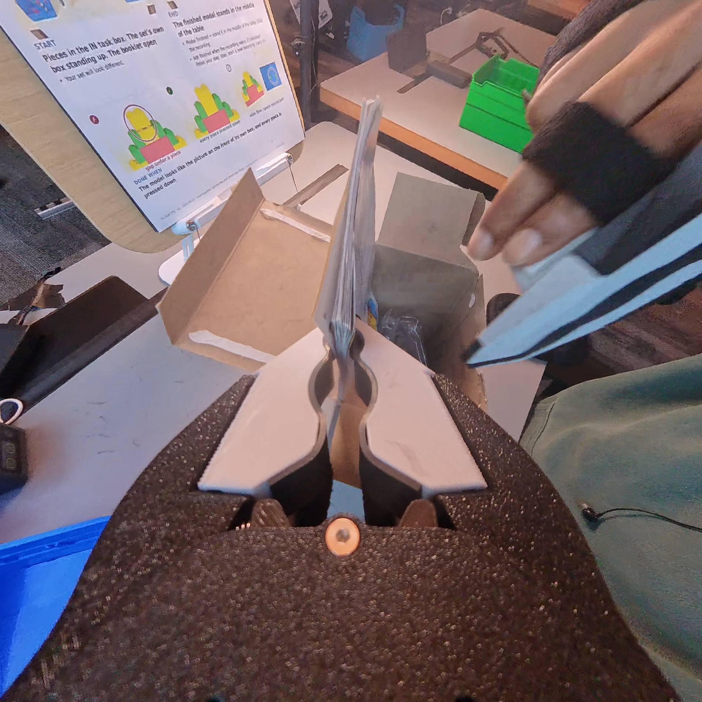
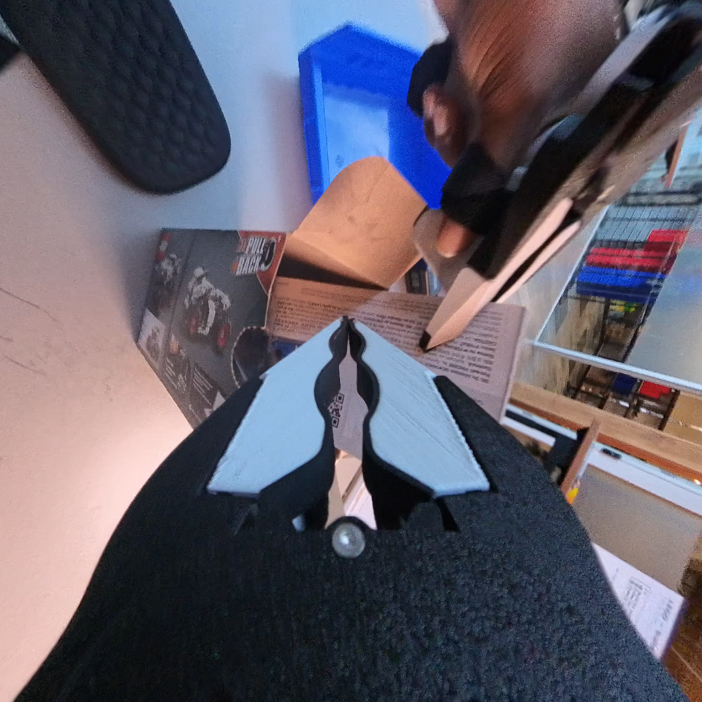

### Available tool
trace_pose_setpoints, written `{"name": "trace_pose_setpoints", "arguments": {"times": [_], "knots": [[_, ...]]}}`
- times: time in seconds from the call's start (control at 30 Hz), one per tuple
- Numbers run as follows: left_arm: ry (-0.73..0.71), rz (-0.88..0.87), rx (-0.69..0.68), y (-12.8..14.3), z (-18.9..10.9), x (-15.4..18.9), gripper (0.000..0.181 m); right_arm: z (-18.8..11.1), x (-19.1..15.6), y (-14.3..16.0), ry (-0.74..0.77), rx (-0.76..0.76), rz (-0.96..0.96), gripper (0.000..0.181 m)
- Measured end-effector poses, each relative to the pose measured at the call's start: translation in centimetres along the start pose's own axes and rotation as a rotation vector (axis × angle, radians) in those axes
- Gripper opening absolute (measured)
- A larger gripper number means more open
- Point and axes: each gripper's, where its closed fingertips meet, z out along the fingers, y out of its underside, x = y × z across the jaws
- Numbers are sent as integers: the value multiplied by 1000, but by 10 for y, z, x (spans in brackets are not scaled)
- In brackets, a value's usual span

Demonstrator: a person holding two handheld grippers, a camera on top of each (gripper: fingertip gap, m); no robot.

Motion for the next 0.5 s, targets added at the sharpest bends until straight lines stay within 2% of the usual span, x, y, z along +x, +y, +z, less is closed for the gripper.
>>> {"name": "trace_pose_setpoints", "arguments": {"times": [0.13, 0.23, 0.5], "knots": [[27, -11, -11, -1, 9, 2, 1, 55, -12, 51, -9, -267, -59, 0], [36, -12, -27, -3, 12, 3, 1, 83, -26, 64, -91, -285, -4, 0], [39, -48, -42, 7, 15, -4, 2, 104, -31, 68, -172, -305, 116, 0]]}}
